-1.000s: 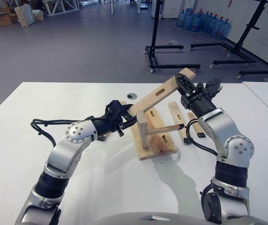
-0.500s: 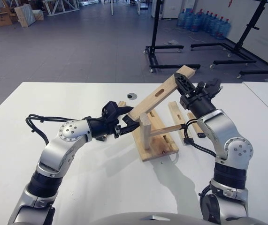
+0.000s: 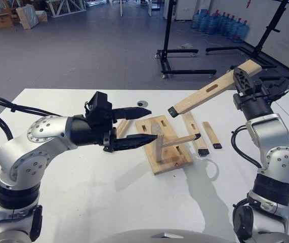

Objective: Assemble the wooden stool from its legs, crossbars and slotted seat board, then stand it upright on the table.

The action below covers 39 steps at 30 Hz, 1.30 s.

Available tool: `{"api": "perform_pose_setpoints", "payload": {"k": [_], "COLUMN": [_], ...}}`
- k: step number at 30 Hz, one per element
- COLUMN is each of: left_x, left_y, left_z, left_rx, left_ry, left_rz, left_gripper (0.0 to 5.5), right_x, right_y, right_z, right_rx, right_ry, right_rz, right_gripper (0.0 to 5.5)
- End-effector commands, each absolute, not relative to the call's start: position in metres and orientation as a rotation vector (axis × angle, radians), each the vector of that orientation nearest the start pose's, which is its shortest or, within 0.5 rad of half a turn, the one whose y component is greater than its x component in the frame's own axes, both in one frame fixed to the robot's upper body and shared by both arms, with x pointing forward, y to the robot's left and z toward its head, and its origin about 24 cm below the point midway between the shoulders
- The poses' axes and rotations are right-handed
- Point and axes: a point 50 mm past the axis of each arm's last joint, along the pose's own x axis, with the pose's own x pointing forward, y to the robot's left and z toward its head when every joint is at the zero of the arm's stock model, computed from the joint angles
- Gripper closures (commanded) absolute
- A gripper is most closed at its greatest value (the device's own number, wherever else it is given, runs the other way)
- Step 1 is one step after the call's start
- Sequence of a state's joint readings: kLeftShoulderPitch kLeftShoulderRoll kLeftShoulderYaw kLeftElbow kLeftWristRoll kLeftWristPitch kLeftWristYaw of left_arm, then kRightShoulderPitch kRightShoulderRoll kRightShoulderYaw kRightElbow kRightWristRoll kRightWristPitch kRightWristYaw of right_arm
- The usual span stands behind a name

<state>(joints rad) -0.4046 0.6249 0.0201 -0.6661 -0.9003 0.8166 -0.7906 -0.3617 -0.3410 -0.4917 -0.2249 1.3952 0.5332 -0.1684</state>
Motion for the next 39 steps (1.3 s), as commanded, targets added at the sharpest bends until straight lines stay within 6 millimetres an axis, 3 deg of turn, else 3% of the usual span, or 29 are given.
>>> {"api": "perform_pose_setpoints", "payload": {"k": [1, 11, 15, 18, 26, 39], "left_x": [0.214, 0.226, 0.220, 0.223, 0.238, 0.238], "left_y": [0.100, 0.093, 0.092, 0.091, 0.094, 0.092], "left_z": [0.195, 0.172, 0.169, 0.158, 0.147, 0.141], "left_rx": [0.153, 0.147, 0.093, 0.128, 0.231, 0.259], "left_ry": [0.005, 0.053, 0.073, 0.103, 0.093, 0.107], "left_rz": [-1.378, -1.273, -1.296, -1.255, -1.091, -1.084], "left_gripper": [2.18, 2.35, 2.86, 3.31, 3.48, 3.48], "right_x": [0.274, 0.271, 0.261, 0.257, 0.247, 0.239], "right_y": [-0.246, -0.242, -0.245, -0.232, -0.209, -0.190], "right_z": [0.195, 0.186, 0.186, 0.177, 0.142, 0.124], "right_rx": [0.906, 0.829, 0.557, 0.390, 0.100, 0.030], "right_ry": [-0.236, -0.221, -0.240, -0.264, -0.262, -0.278], "right_rz": [0.193, 0.202, 0.190, 0.198, 0.261, 0.361], "right_gripper": [4.50, 4.50, 4.50, 4.50, 4.50, 4.50]}}
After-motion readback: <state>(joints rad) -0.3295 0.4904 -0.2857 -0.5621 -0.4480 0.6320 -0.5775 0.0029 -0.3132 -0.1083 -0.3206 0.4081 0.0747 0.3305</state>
